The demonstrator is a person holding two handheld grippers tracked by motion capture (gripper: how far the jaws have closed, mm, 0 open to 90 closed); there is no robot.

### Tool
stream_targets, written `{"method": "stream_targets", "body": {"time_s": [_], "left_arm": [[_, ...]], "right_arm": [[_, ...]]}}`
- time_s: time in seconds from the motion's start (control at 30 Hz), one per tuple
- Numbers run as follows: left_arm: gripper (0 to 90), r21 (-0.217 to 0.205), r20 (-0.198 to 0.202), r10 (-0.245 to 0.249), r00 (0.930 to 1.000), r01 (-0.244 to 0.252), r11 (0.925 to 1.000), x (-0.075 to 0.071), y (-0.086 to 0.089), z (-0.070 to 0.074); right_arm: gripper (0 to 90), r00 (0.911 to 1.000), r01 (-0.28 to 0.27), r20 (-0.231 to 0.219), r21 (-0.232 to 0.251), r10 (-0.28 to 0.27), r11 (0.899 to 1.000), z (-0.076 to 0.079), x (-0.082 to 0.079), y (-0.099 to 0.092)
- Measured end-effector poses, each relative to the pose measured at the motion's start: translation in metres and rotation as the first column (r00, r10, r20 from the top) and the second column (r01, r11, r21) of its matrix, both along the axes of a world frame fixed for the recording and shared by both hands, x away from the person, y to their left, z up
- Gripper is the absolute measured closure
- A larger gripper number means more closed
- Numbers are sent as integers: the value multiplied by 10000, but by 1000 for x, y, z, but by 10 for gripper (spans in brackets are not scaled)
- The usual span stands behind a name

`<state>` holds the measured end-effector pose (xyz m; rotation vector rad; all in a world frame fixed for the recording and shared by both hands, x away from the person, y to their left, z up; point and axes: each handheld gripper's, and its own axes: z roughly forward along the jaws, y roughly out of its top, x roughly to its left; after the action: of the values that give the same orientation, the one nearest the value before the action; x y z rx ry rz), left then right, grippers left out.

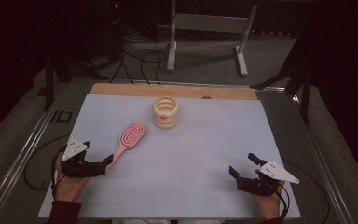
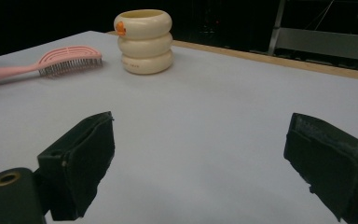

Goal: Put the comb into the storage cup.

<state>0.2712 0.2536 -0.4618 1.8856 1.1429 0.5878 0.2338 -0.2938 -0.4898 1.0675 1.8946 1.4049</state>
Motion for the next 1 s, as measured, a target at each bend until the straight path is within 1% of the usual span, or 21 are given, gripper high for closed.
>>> {"method": "stream_targets", "body": {"time_s": [0.03, 0.1, 0.17, 0.23, 0.3, 0.43, 0.57, 0.63, 0.73, 0.8, 0.87, 0.93, 1.0], "left_arm": [[0, 165, -107, 4, 9999, -3, 9999, 2, -2, 1], [0, 692, -415, 158, 9990, -129, 9975, 8, -6, 2], [0, 1024, -653, 204, 9977, -136, 9947, 13, -9, 3], [1, 1145, -795, 208, 9966, -116, 9934, 18, -10, 3], [1, 1276, -840, 230, 9962, -121, 9917, 22, -12, 2], [1, 1464, -1052, 290, 9940, -134, 9891, 30, -14, 1], [1, 1594, -1248, 193, 9920, 8, 9872, 35, -17, -1], [1, 1906, -1380, 177, 9903, 90, 9816, 38, -19, -1], [1, 2197, -1595, 206, 9870, 152, 9754, 41, -23, 0], [1, 2317, -1715, 244, 9849, 162, 9726, 45, -24, 0], [1, 2440, -1899, 306, 9813, 170, 9696, 49, -26, 0], [2, 2529, -2009, 231, 9793, 290, 9671, 53, -28, -1], [4, 2702, -2112, 263, 9771, 325, 9622, 57, -30, -3]], "right_arm": [[87, 10000, 5, -8, -4, -5, 10000, 0, 0, 0], [87, 10000, 13, -27, 31, -12, 10000, 0, 0, -1], [87, 10000, 70, -41, 38, -69, 10000, 0, 0, -2], [87, 10000, 90, -42, 25, -90, 10000, 0, 0, -2], [87, 9999, 96, -51, 52, -96, 9999, 0, 0, -2], [87, 9999, 70, -78, 34, -70, 10000, 0, 1, -2], [87, 9999, 54, -127, 56, -53, 10000, -1, 1, -2], [87, 9998, 56, -169, 42, -55, 10000, -1, 1, -2], [87, 9998, 49, -199, 28, -48, 10000, -1, 1, -2], [87, 9998, 39, -204, 28, -38, 10000, -2, 2, -1], [86, 9998, 43, -217, 21, -43, 10000, -2, 2, -1], [87, 9997, 39, -229, 49, -38, 10000, -2, 2, -2], [87, 9997, 35, -238, 47, -34, 10000, -2, 2, -2]]}}
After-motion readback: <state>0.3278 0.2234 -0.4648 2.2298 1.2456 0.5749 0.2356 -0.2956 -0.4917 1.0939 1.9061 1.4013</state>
